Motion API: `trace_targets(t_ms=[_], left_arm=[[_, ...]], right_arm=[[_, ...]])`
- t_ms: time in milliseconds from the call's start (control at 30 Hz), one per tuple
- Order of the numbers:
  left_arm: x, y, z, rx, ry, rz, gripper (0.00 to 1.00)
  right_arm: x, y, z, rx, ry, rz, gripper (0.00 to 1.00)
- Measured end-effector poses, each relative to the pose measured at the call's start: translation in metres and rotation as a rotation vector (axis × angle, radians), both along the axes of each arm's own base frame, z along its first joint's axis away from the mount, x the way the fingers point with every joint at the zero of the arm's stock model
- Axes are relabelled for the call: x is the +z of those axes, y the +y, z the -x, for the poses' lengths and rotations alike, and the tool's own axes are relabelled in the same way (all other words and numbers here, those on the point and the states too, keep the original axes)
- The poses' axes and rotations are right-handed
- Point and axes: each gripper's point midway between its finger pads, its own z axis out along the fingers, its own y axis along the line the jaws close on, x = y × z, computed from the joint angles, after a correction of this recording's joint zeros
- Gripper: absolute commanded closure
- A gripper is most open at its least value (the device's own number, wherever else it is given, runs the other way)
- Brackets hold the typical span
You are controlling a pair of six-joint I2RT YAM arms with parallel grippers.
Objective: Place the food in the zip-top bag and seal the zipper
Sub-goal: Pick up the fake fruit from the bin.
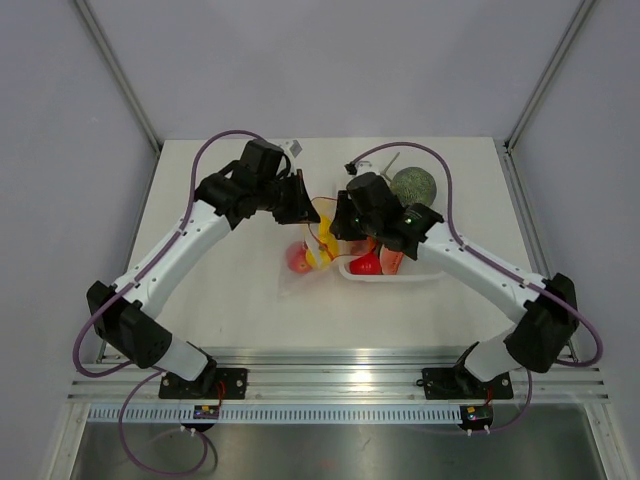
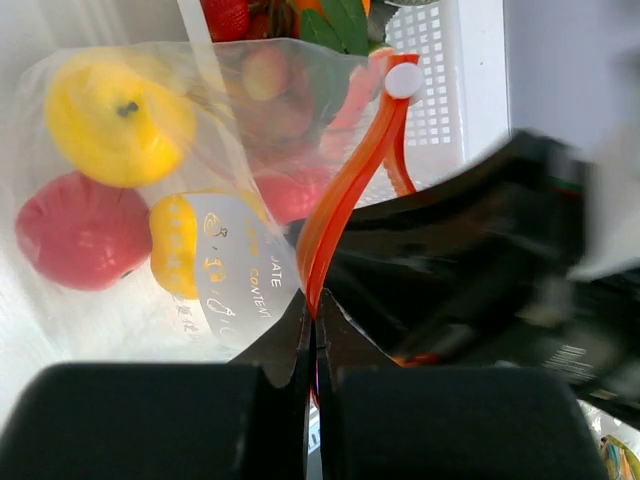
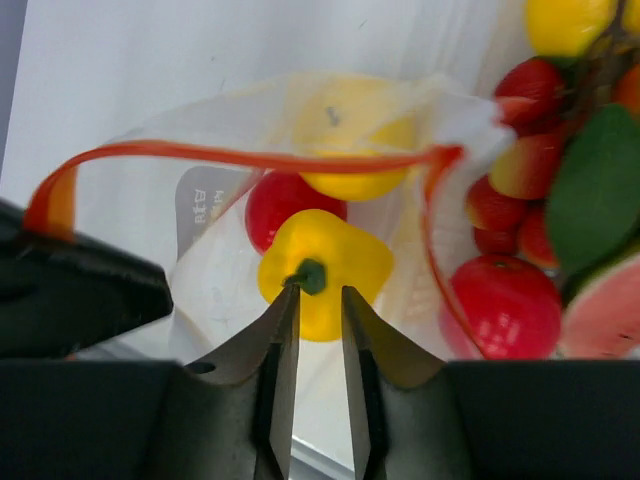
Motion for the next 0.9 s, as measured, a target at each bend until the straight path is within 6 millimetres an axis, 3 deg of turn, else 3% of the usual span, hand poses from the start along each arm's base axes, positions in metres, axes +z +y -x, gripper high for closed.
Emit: trace_targets(t_ms=[100,133,233,300,367,433,567,700,900], left_arm=[[-0.006,0.001,0.001,0.0,0.009,-0.012,1.0],[-0.009,0.002,0.001,0.001,0.012,-0.017,1.0],[-0.016,0.004,0.001,0.006,0.019,-0.034,1.0],[-0.022,0.006,0.001,0.013,0.024,-0.047,1.0],[-0.027,0.008,0.0,0.023,0.027,-0.06,1.0],[-0.032,0.01,-0.001,0.031,0.029,-0.072,1.0],[-0.04,0.014,-0.001,0.044,0.037,-0.094,1.0],[-0.041,0.015,-0.002,0.044,0.029,-0.104,1.0],[-0.043,0.017,-0.003,0.043,0.023,-0.115,1.0]], right_arm=[[0.029,-0.031,-0.001,-0.083,-0.089,0.011,0.48],[0.04,-0.043,-0.002,-0.115,-0.122,0.007,0.35],[0.06,-0.089,-0.007,-0.23,-0.185,0.004,0.1],[0.057,-0.13,-0.013,-0.328,-0.192,0.018,0.07],[0.04,-0.165,-0.017,-0.414,-0.167,0.05,0.05],[0.016,-0.184,-0.018,-0.458,-0.12,0.091,0.01],[-0.046,-0.189,-0.016,-0.446,0.023,0.178,0.01],[-0.092,-0.183,-0.016,-0.419,0.109,0.219,0.01],[-0.126,-0.173,-0.027,-0.398,0.149,0.222,0.01]])
